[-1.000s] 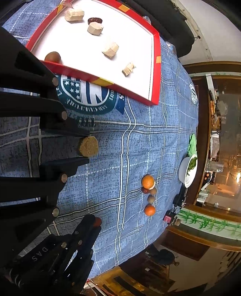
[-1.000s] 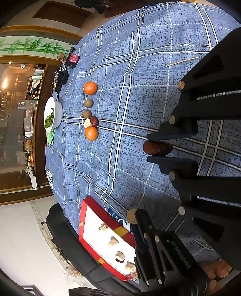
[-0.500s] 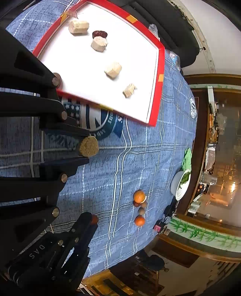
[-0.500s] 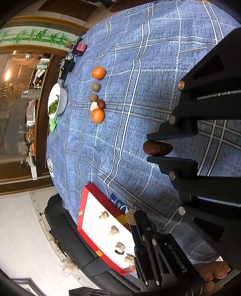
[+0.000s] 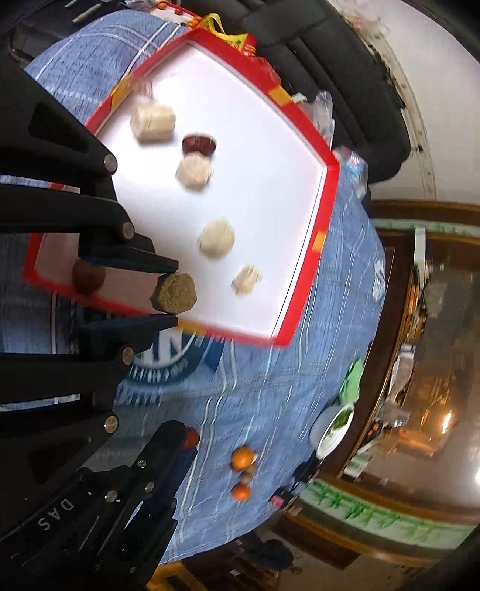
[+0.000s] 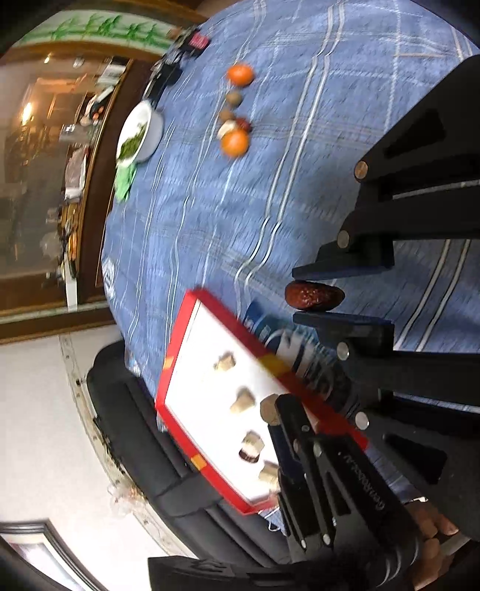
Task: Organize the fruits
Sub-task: 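Carry the biscuit and the red date over the red-rimmed tray, then lower the biscuit and red date into the tray and open both grippers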
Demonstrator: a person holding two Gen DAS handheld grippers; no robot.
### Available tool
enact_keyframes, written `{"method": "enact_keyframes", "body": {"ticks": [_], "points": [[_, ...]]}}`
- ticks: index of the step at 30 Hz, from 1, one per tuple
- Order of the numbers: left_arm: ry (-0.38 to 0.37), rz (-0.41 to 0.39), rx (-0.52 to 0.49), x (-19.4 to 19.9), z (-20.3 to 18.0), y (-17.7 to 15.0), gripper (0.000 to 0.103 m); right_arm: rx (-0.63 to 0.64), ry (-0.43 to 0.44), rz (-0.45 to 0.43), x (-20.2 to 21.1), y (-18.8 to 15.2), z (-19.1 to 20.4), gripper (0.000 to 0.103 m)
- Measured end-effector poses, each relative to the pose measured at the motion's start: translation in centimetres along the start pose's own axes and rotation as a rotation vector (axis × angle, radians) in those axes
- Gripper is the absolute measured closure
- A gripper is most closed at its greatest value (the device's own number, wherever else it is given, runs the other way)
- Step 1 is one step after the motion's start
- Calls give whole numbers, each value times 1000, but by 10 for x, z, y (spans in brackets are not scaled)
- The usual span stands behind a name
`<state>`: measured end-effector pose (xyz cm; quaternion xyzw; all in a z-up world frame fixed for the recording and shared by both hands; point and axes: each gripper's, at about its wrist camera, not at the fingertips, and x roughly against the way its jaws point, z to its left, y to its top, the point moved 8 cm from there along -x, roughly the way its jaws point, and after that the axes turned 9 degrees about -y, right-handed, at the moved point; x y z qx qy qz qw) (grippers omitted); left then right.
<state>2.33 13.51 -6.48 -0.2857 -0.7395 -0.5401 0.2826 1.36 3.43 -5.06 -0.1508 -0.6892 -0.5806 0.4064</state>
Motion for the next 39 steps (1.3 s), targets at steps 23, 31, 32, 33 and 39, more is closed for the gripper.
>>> {"method": "enact_keyframes", "body": {"ticks": [23, 31, 32, 33, 39], "points": [[198, -50, 97, -11, 98, 50, 82, 92, 140, 8, -39, 35, 91, 84], [211, -49, 81, -18, 101, 53, 82, 79, 145, 19, -47, 34, 90, 84], [207, -47, 80, -19, 101, 54, 82, 77, 147, 22, -49, 35, 90, 84], [204, -42, 79, -20, 101, 53, 82, 77, 147, 24, -50, 34, 90, 84], [157, -66, 77, -18, 103, 55, 82, 77, 155, 27, -56, 35, 91, 84]]}}
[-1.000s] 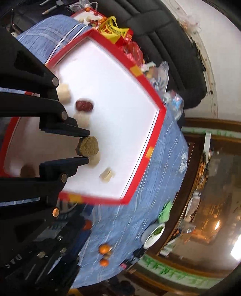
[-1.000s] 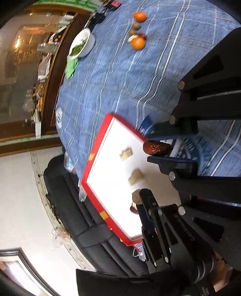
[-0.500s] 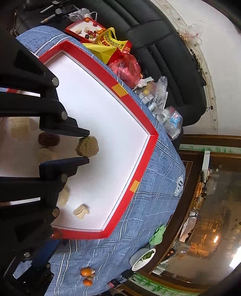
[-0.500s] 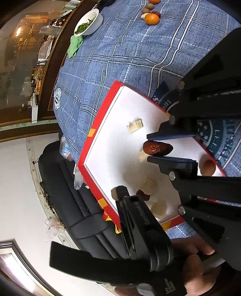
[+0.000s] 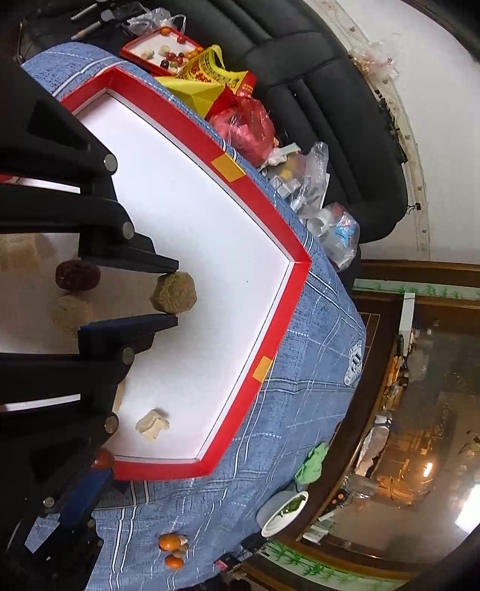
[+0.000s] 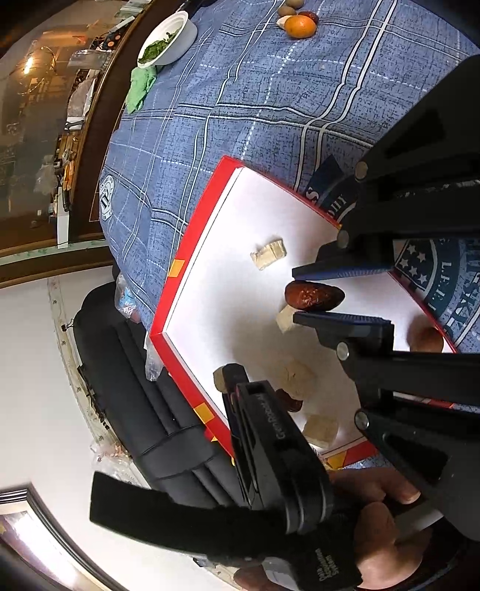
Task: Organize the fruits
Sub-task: 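Lower the biscuit and red date into the tray and open both grippers, then grasp an orange with the left gripper while the right gripper grasps a red date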
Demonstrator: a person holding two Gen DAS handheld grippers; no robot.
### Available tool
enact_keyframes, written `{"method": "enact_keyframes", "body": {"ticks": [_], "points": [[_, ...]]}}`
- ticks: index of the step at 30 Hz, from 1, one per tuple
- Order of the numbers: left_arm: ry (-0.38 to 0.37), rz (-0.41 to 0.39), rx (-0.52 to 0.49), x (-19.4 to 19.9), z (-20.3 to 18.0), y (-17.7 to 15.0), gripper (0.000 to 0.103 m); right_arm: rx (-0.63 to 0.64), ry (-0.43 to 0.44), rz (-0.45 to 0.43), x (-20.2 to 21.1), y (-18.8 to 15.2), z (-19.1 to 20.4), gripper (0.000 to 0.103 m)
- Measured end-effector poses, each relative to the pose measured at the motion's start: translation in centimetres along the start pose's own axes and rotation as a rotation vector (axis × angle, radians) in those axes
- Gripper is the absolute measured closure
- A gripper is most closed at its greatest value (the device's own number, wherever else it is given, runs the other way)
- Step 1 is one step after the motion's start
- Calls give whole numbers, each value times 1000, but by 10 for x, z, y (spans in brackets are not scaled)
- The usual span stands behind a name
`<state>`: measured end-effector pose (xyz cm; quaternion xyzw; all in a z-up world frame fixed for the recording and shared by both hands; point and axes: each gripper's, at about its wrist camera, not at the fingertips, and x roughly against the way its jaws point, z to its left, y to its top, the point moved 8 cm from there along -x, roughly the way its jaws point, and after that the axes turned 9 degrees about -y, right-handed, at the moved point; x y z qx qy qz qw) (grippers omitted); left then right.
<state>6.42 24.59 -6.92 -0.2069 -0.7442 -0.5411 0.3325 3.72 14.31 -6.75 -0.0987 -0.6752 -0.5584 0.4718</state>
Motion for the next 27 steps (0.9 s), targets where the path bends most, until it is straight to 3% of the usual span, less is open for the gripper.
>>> {"method": "enact_keyframes", "body": {"ticks": [12, 13, 15, 16, 17, 18, 19, 25, 27], "points": [[99, 31, 10, -9, 9, -1, 80, 10, 34, 41, -13, -8, 9, 84], [107, 30, 9, -9, 10, -1, 77, 9, 34, 47, -14, -9, 8, 84], [125, 24, 7, -7, 11, -1, 51, 2, 26, 43, -14, -9, 6, 83], [126, 21, 8, -6, 11, -1, 44, -4, 25, 47, -14, -9, 4, 81], [128, 13, 8, -4, 10, 0, 37, -7, 24, 49, -14, -9, 3, 67], [132, 3, 3, -2, 10, 0, 37, -11, 23, 48, -13, -9, 2, 47], [139, -1, -6, -1, 9, 1, 37, -19, 30, 41, -11, -9, 2, 41], [144, 2, 1, 7, 6, -1, 35, -31, 28, 16, 1, -9, -3, 40], [131, -7, 21, 11, 3, -2, 29, -39, 22, 7, 7, -10, -8, 40]]}}
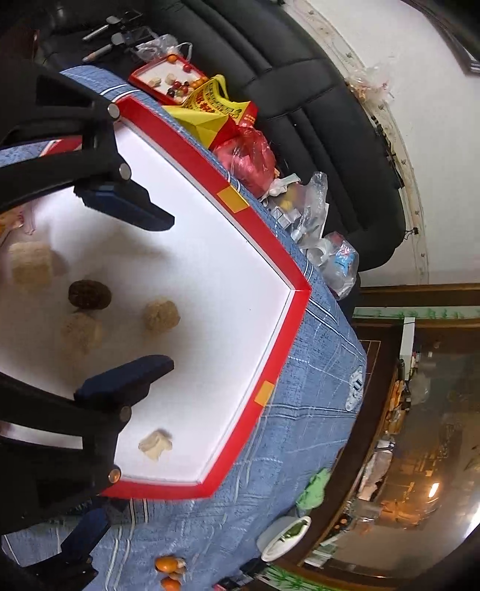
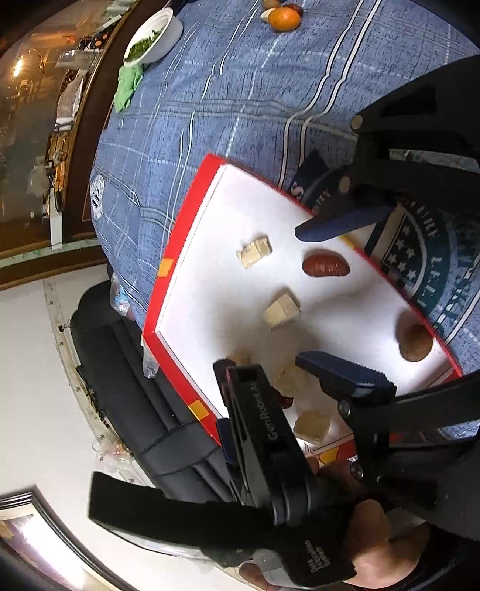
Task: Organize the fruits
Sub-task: 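Grasp an orange with the left gripper while the right gripper grasps a red date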
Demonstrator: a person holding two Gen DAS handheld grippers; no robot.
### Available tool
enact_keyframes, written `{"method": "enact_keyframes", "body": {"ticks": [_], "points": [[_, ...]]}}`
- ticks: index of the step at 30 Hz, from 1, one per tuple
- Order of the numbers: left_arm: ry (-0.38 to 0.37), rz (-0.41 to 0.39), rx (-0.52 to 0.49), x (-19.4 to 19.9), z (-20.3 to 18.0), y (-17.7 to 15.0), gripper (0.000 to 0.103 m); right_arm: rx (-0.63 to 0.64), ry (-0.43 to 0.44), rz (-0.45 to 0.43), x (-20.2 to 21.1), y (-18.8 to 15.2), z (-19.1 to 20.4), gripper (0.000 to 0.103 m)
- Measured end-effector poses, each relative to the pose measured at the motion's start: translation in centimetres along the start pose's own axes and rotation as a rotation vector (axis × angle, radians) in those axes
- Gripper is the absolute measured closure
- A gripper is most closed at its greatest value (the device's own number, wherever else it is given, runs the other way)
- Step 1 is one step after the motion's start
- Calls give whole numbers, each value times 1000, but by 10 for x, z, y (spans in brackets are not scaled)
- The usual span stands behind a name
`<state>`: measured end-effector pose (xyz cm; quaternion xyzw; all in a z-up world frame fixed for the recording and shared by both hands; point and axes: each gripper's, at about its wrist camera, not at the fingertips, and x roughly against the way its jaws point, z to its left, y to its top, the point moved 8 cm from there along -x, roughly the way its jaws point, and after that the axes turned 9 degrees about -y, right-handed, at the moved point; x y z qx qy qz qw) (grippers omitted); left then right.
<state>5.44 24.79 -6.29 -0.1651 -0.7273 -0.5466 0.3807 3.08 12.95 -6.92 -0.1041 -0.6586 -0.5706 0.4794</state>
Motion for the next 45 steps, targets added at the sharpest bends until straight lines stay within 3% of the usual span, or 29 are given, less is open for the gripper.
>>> {"method": "enact_keyframes", "body": {"ticks": [6, 16, 18, 27, 31, 32, 36, 39, 42, 45], "points": [[-83, -26, -1, 15, -35, -6, 26, -45, -74, -28, 29, -14, -49, 40], [-234, 39, -215, 10, -139, -37, 26, -352, -365, 7, 58, -49, -236, 40], [-249, 56, -241, 5, -153, -42, 26, -352, -406, 31, 54, -48, -256, 50], [-266, 89, -266, -8, -174, -48, 26, -254, -434, 76, 14, -14, -273, 63], [-277, 95, -280, -13, -187, -49, 26, -236, -433, 72, 5, -6, -279, 74], [-283, 97, -286, -14, -191, -49, 26, -237, -424, 79, 3, -6, -279, 80], [-309, 100, -321, -18, -215, -48, 26, -232, -387, 85, 2, -12, -278, 84], [-346, 92, -355, -18, -238, -47, 26, -243, -382, 80, 6, -17, -282, 94], [-394, 99, -388, -22, -269, -46, 26, -283, -367, 52, 18, -21, -288, 94], [-395, 105, -430, -30, -290, -47, 26, -316, -353, 30, 27, -26, -295, 94]]}}
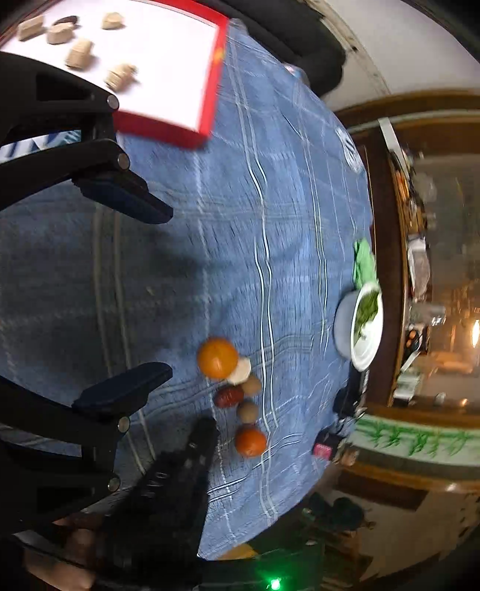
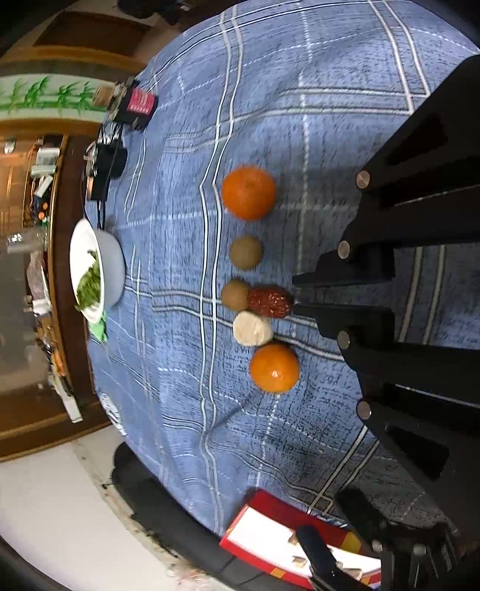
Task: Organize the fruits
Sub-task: 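Grasp an orange with the left gripper while the right gripper grasps a red date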
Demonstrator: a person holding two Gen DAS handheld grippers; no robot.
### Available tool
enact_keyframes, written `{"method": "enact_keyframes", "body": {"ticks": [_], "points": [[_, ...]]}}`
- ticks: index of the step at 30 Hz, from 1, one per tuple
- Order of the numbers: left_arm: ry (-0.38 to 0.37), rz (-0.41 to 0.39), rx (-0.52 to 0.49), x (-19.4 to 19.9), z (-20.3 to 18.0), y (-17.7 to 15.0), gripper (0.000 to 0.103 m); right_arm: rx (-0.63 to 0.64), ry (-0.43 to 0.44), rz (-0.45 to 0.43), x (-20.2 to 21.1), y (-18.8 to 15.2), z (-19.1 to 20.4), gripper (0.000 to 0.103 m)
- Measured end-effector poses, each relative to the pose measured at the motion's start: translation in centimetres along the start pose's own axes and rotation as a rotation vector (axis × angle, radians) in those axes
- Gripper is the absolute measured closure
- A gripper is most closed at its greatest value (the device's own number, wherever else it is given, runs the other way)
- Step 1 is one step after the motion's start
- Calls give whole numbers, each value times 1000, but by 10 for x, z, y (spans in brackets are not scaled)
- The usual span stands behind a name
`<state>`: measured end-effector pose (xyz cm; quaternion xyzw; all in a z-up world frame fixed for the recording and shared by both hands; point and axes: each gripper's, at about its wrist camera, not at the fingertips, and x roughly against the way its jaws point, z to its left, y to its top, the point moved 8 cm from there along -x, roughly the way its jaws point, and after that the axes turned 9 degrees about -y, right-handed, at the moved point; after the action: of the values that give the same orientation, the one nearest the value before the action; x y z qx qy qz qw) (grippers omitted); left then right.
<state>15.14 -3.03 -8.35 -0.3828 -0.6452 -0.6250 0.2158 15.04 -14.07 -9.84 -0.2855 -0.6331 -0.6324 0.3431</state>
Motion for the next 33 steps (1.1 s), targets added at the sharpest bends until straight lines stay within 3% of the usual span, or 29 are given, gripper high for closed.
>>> {"method": "enact_keyframes", "body": {"ticks": [4, 7, 11, 12, 14, 17, 23, 26, 33], "points": [[-5, -11, -1, -1, -6, 4, 26, -13, 55, 31, -5, -2, -1, 93], [5, -3, 11, -3, -1, 3, 26, -3, 54, 21, -7, 9, -1, 85], [17, 2, 11, -5, 6, 1, 26, 9, 66, 30, -17, 19, 7, 49], [15, 3, 18, -6, 7, 1, 26, 19, 57, 24, -20, 21, 9, 48], [5, 4, 27, -9, 7, 2, 26, 21, 15, 11, -25, 25, 7, 48], [2, 9, 28, -13, 6, 2, 26, 43, 1, 23, -30, 23, 7, 68], [1, 15, 26, -19, 4, 2, 26, 115, -25, 17, -32, 24, 11, 69], [-9, 17, 22, -21, 0, 4, 26, 135, -28, 17, -33, 24, 14, 82], [-59, -11, -6, -31, -27, 20, 26, 48, -18, -24, -10, 23, -14, 82]]}}
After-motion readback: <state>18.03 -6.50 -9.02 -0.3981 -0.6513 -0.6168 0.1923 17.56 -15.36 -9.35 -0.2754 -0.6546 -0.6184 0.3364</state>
